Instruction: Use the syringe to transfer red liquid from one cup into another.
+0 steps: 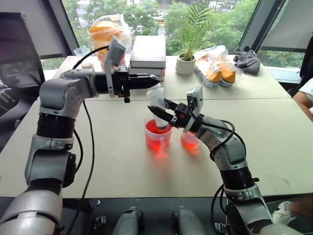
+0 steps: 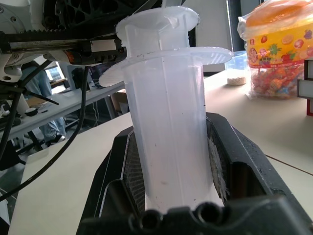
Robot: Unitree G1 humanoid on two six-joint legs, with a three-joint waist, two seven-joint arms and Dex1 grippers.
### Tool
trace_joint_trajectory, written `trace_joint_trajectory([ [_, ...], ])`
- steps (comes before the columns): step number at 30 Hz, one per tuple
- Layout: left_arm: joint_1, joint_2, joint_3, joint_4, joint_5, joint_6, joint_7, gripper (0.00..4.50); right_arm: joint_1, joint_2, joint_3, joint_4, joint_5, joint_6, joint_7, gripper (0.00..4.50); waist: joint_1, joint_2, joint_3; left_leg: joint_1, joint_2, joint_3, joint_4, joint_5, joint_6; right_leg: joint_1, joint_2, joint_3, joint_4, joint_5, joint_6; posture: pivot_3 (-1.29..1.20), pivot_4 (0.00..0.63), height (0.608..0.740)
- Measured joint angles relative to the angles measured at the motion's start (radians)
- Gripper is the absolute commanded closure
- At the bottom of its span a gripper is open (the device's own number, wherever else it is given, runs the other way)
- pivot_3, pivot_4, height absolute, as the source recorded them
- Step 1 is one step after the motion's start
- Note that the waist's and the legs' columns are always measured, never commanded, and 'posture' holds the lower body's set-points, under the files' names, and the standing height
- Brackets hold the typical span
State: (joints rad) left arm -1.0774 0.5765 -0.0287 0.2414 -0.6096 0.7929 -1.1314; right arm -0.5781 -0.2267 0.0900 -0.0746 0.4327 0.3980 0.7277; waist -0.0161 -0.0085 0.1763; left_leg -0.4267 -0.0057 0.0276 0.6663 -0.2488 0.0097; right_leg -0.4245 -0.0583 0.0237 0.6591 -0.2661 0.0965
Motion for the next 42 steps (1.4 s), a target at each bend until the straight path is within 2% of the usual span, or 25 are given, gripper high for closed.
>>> trace_joint_trajectory([
  [18, -0.02, 0.003, 0.001, 0.041, 0.012, -0.04, -0.018, 4.45, -0.008, -0.013, 0.004, 0.02, -0.001, 0.002, 0.011, 3.1, 0.0, 0.0, 0.0, 0.0, 0.0, 0.0, 0.0, 0.0, 0.0, 0.0, 0.0, 0.0, 0.0, 0.0, 0.0, 0.0, 0.15, 0.74],
  [20, -0.02, 0.003, 0.002, 0.04, 0.012, -0.039, -0.016, 3.59, -0.01, -0.016, 0.004, 0.02, 0.0, 0.004, 0.015, 3.1, 0.0, 0.0, 0.0, 0.0, 0.0, 0.0, 0.0, 0.0, 0.0, 0.0, 0.0, 0.0, 0.0, 0.0, 0.0, 0.0, 0.15, 0.74],
  [21, -0.02, 0.006, 0.007, 0.039, 0.013, -0.04, -0.01, 3.36, -0.01, -0.019, 0.004, 0.02, 0.001, 0.009, 0.019, 3.1, 0.0, 0.0, 0.0, 0.0, 0.0, 0.0, 0.0, 0.0, 0.0, 0.0, 0.0, 0.0, 0.0, 0.0, 0.0, 0.0, 0.15, 0.74],
  [24, -0.029, 0.033, 0.054, 0.032, 0.013, -0.041, 0.024, 1.82, -0.007, -0.031, 0.014, 0.018, 0.002, 0.033, 0.037, 3.1, -0.003, 0.0, 0.0, 0.0, 0.0, 0.0, 0.0, 0.0, 0.0, -0.001, 0.0, 0.0, 0.0, 0.0, 0.0, 0.0, 0.15, 0.74],
  [27, -0.025, 0.043, 0.059, 0.005, 0.01, -0.035, 0.019, 0.46, -0.016, -0.031, 0.01, 0.001, 0.009, 0.049, 0.031, 3.1, -0.001, 0.0, 0.0, 0.0, 0.0, 0.0, 0.0, 0.0, 0.0, -0.001, 0.0, 0.0, 0.0, 0.0, 0.0, 0.0, 0.15, 0.74],
  [33, 0.041, 0.062, 0.063, -0.048, -0.019, -0.009, -0.022, 0.46, -0.094, -0.03, -0.05, -0.061, 0.059, 0.087, -0.02, 3.1, 0.0, 0.0, 0.0, 0.0, 0.0, 0.0, 0.0, 0.0, 0.0, -0.001, -0.001, 0.0, 0.001, 0.0, 0.0, 0.0, 0.15, 0.74],
  [39, 0.045, 0.069, 0.092, -0.057, -0.035, 0.004, -0.016, 0.46, -0.104, -0.029, -0.086, -0.086, 0.104, 0.135, -0.075, 3.1, 0.001, 0.0, 0.0, 0.0, 0.0, 0.0, 0.0, 0.0, 0.0, -0.001, -0.001, 0.0, 0.001, 0.0, 0.0, 0.0, 0.15, 0.74],
  [42, 0.045, 0.066, 0.093, -0.057, -0.035, 0.004, -0.009, 0.46, -0.14, -0.042, -0.149, -0.129, 0.155, 0.179, -0.123, 3.1, 0.003, 0.0, 0.0, 0.0, 0.0, 0.0, 0.0, 0.0, 0.0, -0.001, -0.002, 0.0, 0.001, 0.0, 0.0, 0.0, 0.15, 0.74],
])
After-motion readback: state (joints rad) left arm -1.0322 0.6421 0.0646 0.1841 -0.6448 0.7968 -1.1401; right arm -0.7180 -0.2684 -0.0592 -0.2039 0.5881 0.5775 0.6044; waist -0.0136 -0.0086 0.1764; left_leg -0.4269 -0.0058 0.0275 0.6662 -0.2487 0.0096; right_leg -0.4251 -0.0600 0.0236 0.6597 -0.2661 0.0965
